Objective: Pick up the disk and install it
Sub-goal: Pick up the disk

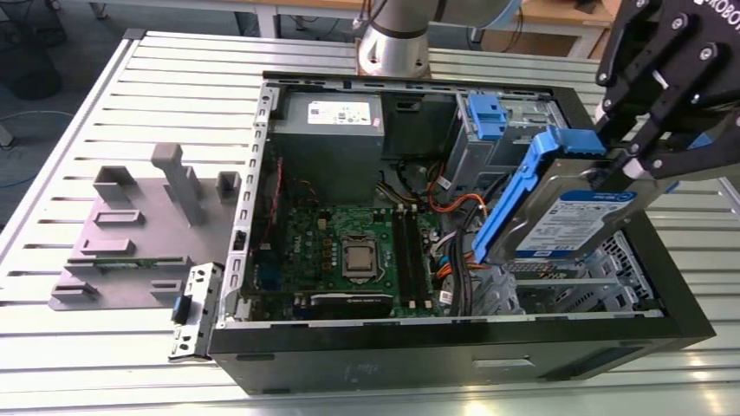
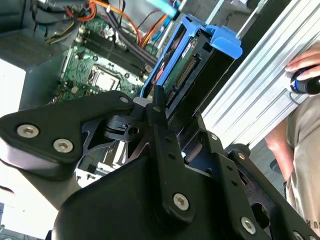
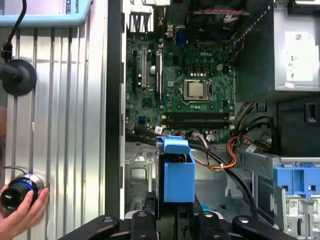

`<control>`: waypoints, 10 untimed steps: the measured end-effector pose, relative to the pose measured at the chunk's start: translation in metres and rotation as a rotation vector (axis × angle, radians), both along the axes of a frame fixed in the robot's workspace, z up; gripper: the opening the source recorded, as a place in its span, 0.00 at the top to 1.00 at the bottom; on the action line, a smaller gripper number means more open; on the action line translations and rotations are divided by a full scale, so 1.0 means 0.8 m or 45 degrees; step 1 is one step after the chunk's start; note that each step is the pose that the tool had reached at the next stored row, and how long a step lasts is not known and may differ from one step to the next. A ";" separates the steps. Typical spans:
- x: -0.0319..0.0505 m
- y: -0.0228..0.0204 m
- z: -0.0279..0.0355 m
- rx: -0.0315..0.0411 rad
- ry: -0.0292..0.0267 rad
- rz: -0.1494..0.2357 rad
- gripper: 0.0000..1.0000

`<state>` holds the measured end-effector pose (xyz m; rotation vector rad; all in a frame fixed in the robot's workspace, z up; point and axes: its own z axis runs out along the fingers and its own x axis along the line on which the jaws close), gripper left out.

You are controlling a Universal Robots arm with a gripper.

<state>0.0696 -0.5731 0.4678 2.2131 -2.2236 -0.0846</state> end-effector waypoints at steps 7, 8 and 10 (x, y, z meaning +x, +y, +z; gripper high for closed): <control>0.033 0.0000 -0.0042 0.0000 0.0001 0.000 0.65; 0.038 0.0000 -0.0050 0.0001 0.0001 0.000 0.65; 0.045 0.0000 -0.0066 0.0000 0.0001 0.000 0.65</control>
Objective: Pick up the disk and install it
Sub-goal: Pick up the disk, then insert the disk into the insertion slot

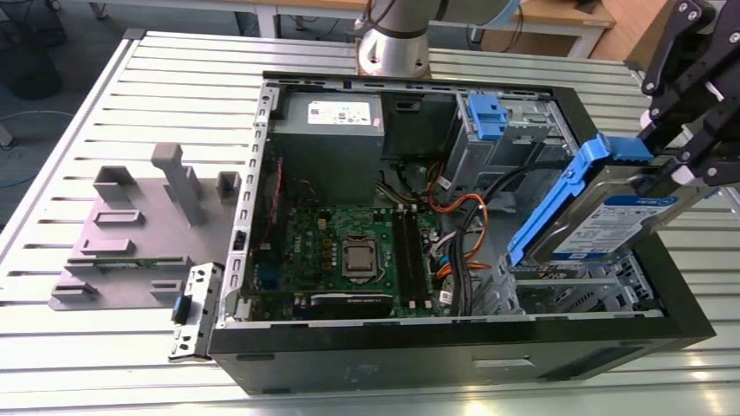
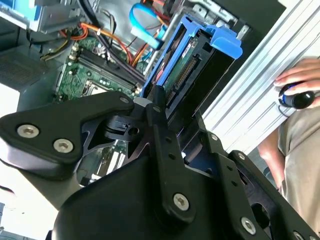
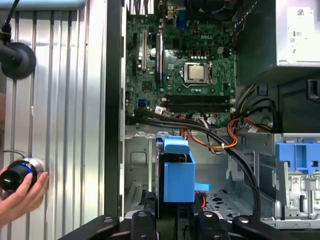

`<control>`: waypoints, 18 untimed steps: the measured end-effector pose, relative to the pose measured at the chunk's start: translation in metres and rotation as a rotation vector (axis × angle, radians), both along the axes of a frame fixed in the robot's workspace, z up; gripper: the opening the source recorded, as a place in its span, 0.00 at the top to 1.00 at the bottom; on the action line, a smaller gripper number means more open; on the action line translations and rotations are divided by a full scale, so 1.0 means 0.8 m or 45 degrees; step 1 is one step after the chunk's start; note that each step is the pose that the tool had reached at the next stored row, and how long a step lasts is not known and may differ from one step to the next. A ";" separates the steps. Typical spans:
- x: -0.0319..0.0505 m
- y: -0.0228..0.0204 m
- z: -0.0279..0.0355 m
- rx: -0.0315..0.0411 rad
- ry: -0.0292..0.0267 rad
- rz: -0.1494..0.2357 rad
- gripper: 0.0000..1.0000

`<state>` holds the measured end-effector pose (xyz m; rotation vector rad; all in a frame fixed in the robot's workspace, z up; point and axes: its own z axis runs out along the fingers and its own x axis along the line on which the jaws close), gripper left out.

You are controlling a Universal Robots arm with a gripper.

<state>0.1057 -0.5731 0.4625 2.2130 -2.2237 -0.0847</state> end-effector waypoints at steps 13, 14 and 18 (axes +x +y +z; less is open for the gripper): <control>0.006 -0.0006 -0.0081 -0.0003 0.0000 0.000 0.65; 0.006 -0.0006 -0.0089 -0.0005 0.0000 0.000 0.65; 0.006 -0.0008 -0.0124 -0.0013 0.0000 0.000 0.65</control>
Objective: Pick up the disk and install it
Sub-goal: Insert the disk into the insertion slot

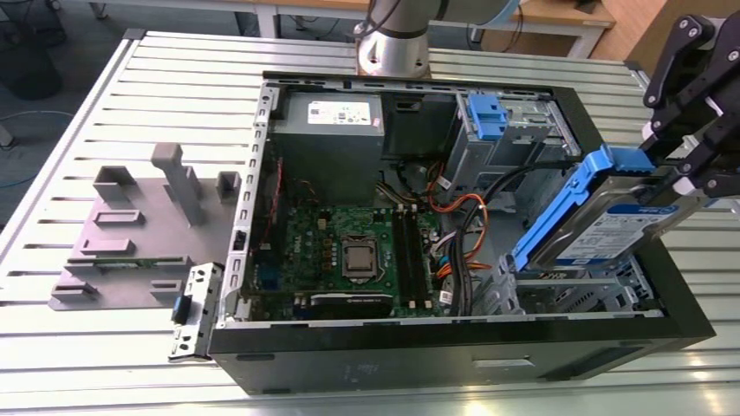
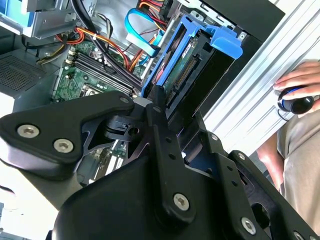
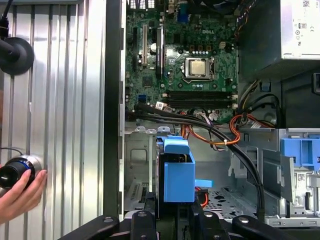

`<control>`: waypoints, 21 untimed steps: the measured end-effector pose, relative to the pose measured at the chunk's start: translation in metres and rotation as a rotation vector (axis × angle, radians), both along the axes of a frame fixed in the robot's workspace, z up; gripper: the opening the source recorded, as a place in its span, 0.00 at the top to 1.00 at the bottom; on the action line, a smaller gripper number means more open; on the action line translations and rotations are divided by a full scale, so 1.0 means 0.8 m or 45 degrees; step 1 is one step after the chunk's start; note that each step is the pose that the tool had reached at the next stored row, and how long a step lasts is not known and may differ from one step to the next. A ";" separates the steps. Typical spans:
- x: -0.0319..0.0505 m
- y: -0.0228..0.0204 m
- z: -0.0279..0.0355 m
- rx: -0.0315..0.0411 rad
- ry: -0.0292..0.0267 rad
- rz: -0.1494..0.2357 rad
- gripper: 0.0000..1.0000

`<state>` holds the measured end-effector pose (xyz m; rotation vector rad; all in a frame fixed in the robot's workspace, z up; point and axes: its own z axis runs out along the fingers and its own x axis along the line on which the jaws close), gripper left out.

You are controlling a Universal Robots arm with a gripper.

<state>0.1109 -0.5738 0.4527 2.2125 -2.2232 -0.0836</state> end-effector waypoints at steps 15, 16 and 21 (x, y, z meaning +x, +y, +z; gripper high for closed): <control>-0.002 0.0000 -0.0055 -0.0008 0.0000 0.001 0.65; -0.002 0.0000 -0.0058 -0.0009 0.0000 0.001 0.65; -0.002 0.0000 -0.0095 -0.0017 0.0000 0.002 0.65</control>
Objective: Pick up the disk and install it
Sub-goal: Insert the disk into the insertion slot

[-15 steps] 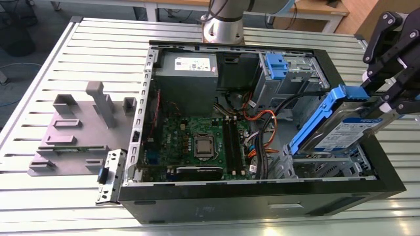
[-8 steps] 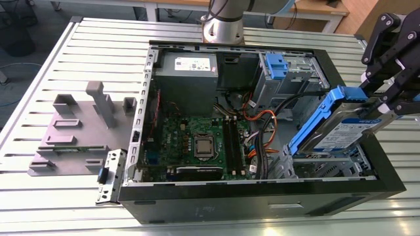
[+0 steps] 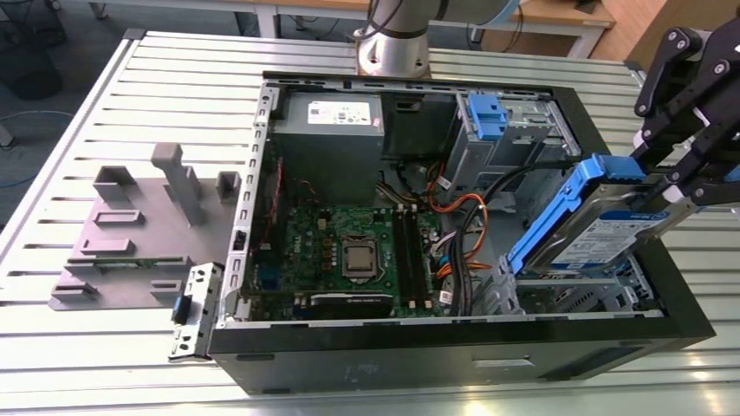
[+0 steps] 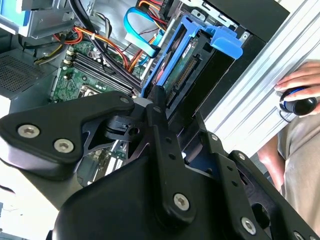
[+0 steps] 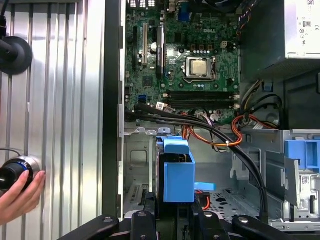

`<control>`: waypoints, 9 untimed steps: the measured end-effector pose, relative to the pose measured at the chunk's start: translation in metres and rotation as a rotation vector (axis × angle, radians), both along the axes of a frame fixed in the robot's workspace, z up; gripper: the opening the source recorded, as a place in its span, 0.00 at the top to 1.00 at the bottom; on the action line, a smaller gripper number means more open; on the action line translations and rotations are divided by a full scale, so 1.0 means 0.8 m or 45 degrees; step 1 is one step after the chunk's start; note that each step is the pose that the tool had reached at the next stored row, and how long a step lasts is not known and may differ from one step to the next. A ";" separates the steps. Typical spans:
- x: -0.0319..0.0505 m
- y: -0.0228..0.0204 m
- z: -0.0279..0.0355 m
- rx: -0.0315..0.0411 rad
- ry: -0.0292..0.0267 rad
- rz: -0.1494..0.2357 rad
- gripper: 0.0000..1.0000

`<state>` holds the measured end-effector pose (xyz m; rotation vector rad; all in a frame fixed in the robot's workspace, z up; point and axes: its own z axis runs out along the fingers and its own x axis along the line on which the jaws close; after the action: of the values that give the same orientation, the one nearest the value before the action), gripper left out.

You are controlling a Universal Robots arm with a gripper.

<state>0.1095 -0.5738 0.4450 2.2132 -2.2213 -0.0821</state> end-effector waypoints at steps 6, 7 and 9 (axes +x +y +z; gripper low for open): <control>0.000 0.0000 -0.0037 -0.0006 0.0000 0.000 0.65; 0.000 0.0000 -0.0054 -0.0009 0.0000 0.000 0.65; 0.000 0.0000 -0.0092 -0.0018 0.0000 0.000 0.65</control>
<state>0.1095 -0.5738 0.4377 2.2127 -2.2205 -0.0805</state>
